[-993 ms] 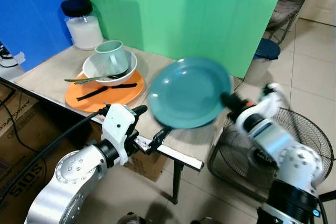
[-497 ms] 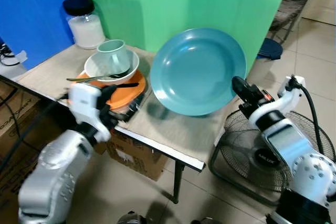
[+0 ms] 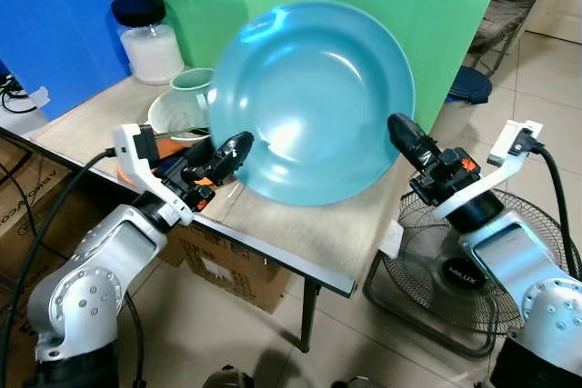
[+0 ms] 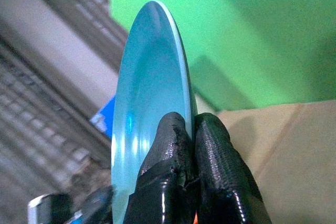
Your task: Setting the table
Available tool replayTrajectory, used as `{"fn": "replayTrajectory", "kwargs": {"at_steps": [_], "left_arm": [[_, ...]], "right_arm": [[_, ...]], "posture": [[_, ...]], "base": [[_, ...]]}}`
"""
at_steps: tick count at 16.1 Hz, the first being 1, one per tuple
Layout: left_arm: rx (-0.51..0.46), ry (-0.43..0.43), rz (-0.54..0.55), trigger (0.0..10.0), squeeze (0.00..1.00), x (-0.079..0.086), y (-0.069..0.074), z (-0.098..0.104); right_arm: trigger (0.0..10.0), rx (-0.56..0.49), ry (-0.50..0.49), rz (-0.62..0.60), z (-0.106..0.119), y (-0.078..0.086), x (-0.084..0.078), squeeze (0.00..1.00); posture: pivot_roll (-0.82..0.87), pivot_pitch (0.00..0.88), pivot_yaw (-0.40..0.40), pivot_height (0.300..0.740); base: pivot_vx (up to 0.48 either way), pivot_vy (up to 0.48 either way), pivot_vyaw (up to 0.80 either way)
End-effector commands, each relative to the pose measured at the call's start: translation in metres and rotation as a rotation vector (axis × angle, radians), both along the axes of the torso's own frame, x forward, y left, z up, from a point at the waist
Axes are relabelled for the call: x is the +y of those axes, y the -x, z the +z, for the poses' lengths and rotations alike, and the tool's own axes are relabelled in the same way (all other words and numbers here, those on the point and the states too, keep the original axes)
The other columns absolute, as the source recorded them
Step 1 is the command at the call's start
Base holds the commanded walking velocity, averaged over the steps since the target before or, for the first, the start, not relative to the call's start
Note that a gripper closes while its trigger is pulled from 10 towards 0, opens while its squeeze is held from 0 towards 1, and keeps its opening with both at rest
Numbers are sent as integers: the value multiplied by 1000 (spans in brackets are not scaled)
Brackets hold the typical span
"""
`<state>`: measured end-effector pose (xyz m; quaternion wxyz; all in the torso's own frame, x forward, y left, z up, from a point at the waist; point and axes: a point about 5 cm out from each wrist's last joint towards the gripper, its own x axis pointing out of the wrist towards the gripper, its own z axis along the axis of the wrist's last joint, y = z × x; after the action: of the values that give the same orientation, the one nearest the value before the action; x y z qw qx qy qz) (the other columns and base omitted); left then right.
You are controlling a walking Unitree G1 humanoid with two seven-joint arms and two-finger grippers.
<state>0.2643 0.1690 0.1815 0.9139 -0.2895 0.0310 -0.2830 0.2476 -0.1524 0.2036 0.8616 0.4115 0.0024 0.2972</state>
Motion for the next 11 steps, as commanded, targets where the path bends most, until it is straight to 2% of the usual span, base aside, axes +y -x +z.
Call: {"fn": "replayTrajectory", "kwargs": {"at_steps": [1, 2, 11], "left_arm": [[2, 3, -17, 9098, 0, -1, -3, 4], [12, 8, -26, 0, 0, -1, -4, 5], [-3, 16, -38, 0, 0, -3, -4, 9]], "right_arm": [[0, -53, -12, 60, 8, 6, 7, 0], [0, -47, -10, 56, 7, 6, 8, 0], [0, -39, 9, 48, 5, 3, 9, 0]], "posture": [[68, 53, 33, 740], [68, 53, 33, 740], [65, 52, 39, 740]], "base": [[0, 0, 0], [0, 0, 0], [0, 0, 0]]}}
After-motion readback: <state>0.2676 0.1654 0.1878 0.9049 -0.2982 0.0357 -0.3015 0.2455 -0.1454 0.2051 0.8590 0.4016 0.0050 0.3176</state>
